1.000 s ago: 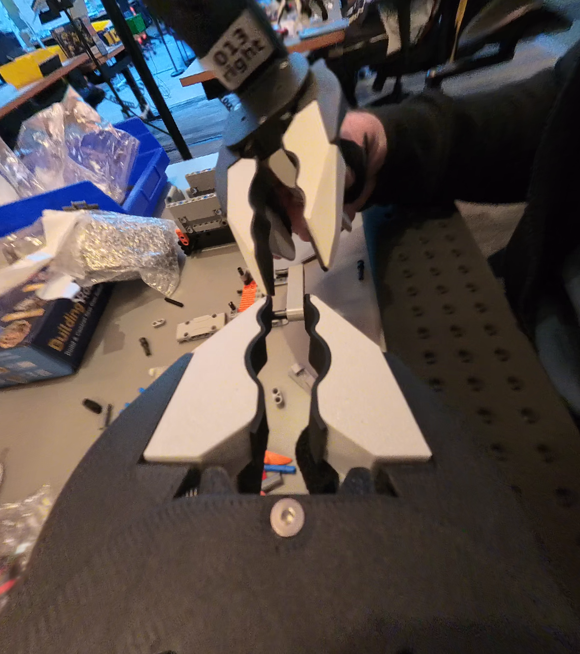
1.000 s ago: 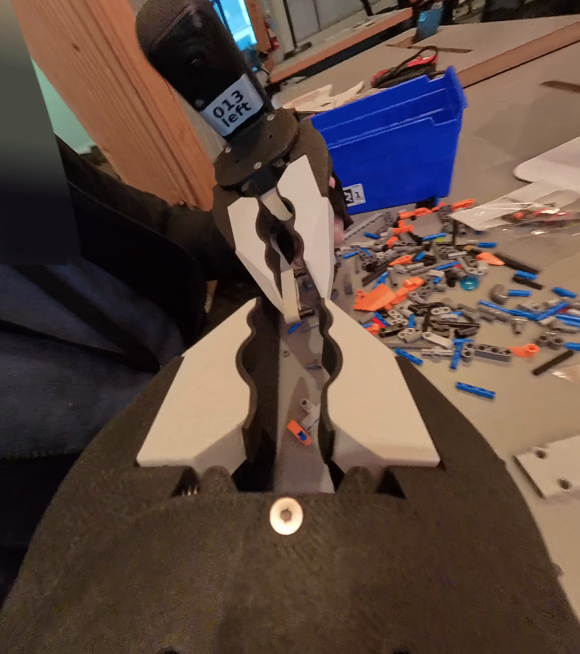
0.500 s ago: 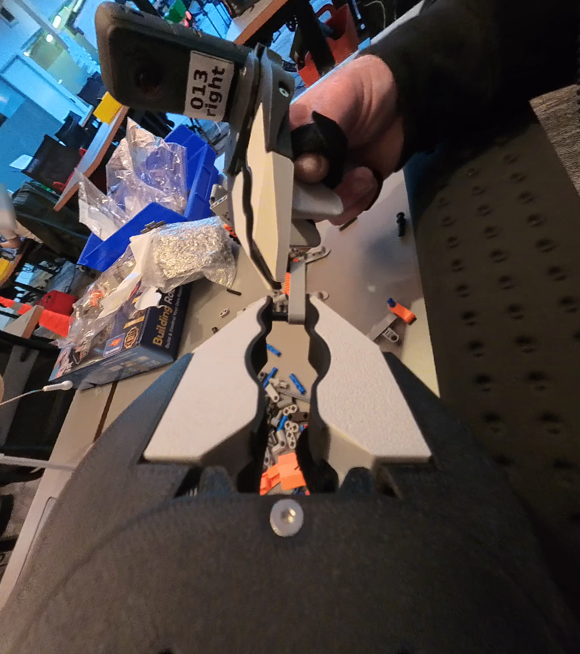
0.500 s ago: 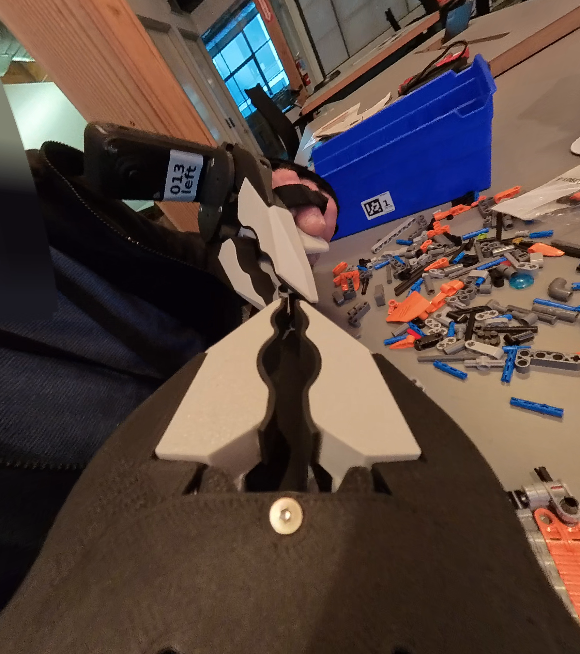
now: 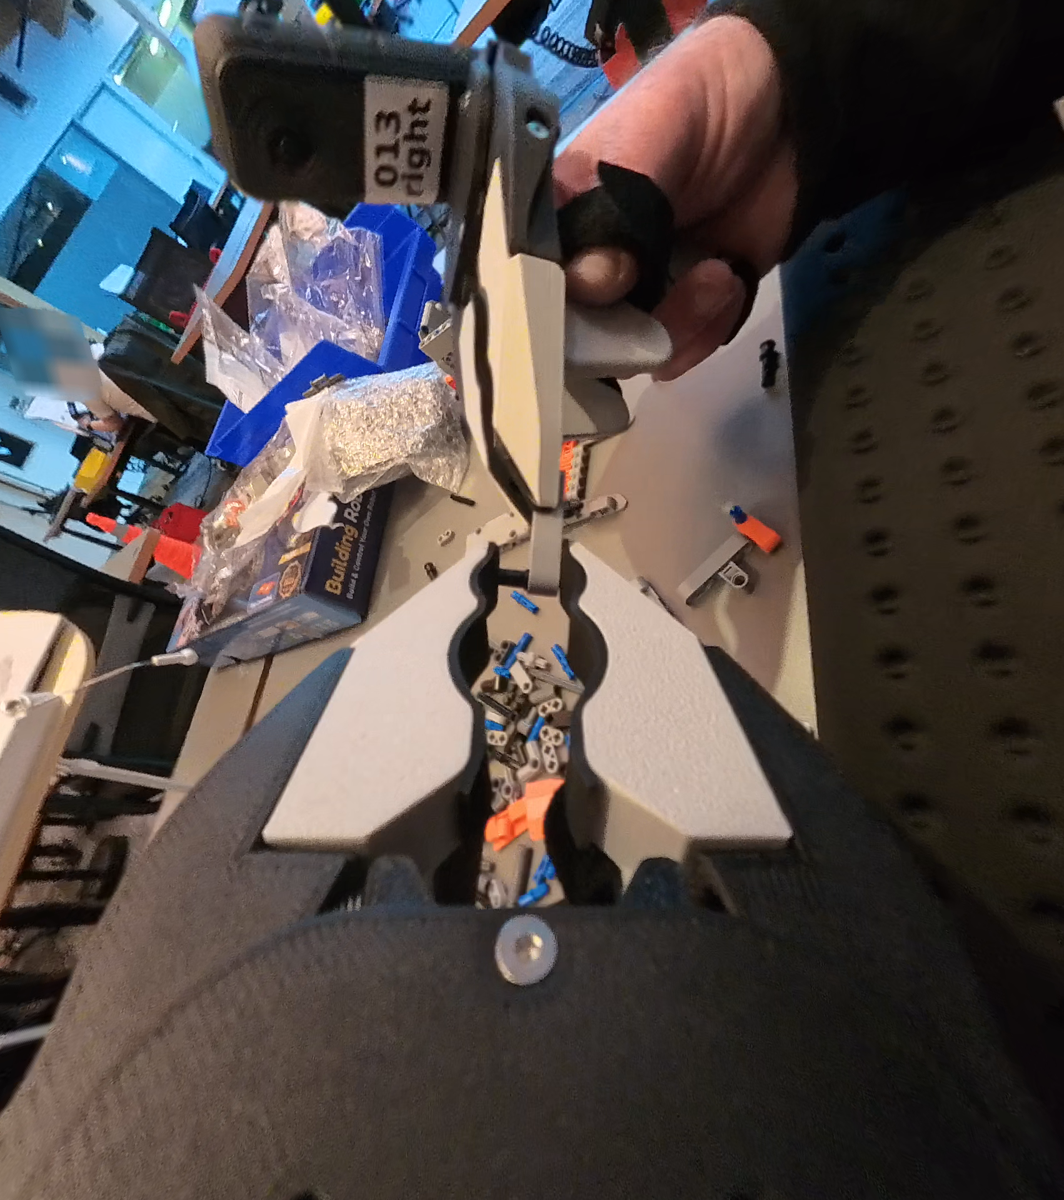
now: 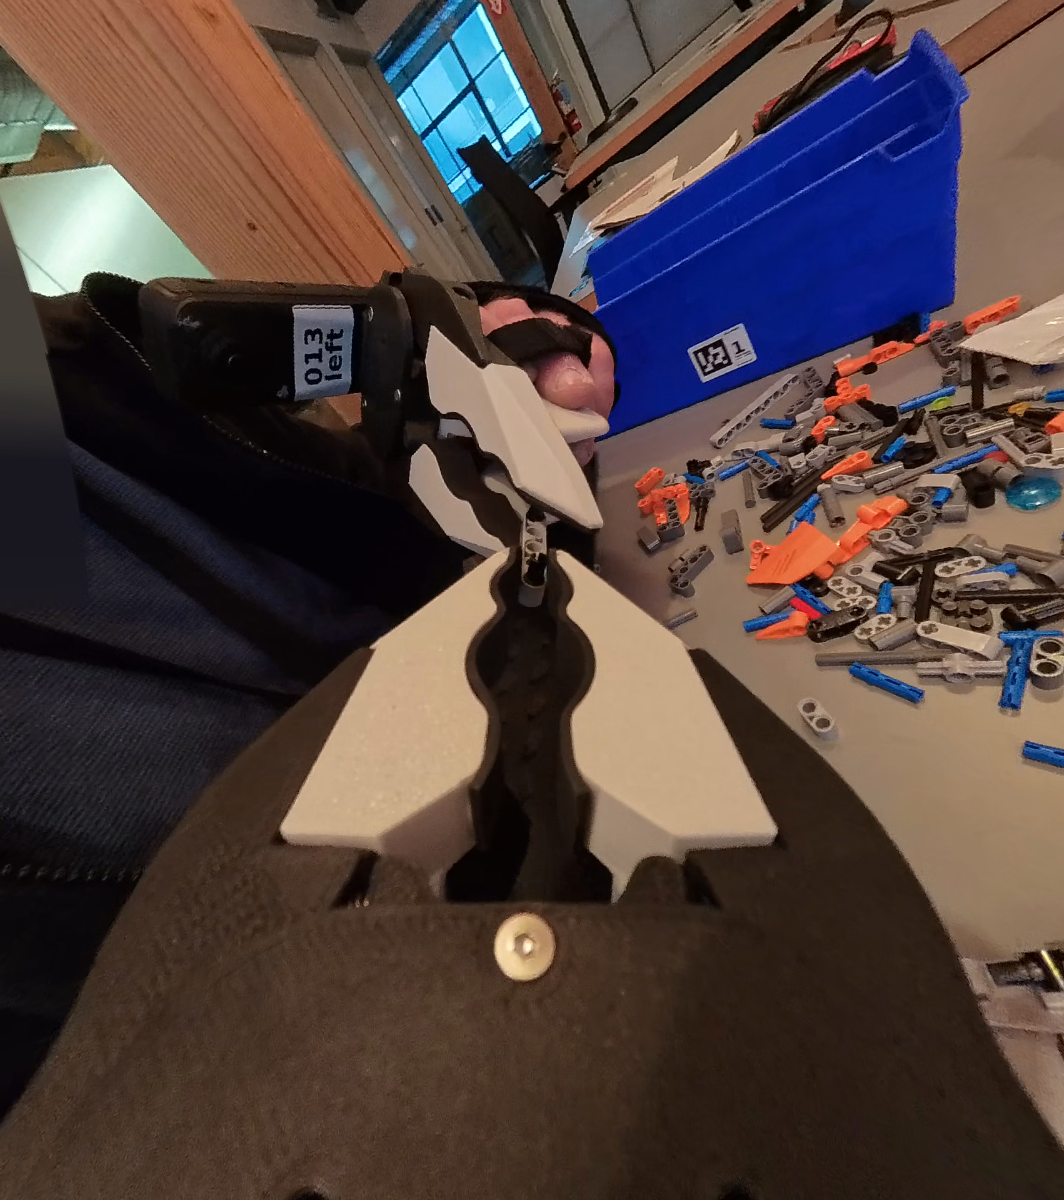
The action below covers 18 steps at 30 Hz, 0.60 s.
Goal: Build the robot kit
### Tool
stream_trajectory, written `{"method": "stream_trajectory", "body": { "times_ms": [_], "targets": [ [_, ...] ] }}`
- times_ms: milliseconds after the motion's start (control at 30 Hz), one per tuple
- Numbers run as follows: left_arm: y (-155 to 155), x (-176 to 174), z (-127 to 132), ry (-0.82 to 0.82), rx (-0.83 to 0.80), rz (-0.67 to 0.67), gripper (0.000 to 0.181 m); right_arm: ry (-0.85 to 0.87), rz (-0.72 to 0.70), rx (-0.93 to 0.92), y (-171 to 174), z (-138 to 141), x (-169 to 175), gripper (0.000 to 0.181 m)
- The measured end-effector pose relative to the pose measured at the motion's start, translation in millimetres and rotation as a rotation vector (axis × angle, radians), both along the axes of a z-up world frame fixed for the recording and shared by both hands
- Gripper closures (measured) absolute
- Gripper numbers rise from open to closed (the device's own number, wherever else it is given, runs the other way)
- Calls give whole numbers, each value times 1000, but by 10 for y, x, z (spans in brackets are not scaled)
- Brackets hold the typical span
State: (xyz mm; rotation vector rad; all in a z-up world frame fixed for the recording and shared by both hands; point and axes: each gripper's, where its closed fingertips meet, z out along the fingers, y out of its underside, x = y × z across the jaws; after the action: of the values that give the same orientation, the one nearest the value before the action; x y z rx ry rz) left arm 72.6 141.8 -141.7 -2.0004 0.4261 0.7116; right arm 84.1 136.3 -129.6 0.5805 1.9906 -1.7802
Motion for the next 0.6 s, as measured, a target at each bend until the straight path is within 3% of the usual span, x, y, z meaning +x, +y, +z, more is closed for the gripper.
{"method": "stream_trajectory", "body": {
  "times_ms": [333,600],
  "targets": [
    [-214,-89,-16,-310,151,123,162,129,-139,-50,-132,157,-69,177],
    [-275,123,188,-821,422,-35,166,246,-187,-89,-274,279,-63,177]
  ]
}}
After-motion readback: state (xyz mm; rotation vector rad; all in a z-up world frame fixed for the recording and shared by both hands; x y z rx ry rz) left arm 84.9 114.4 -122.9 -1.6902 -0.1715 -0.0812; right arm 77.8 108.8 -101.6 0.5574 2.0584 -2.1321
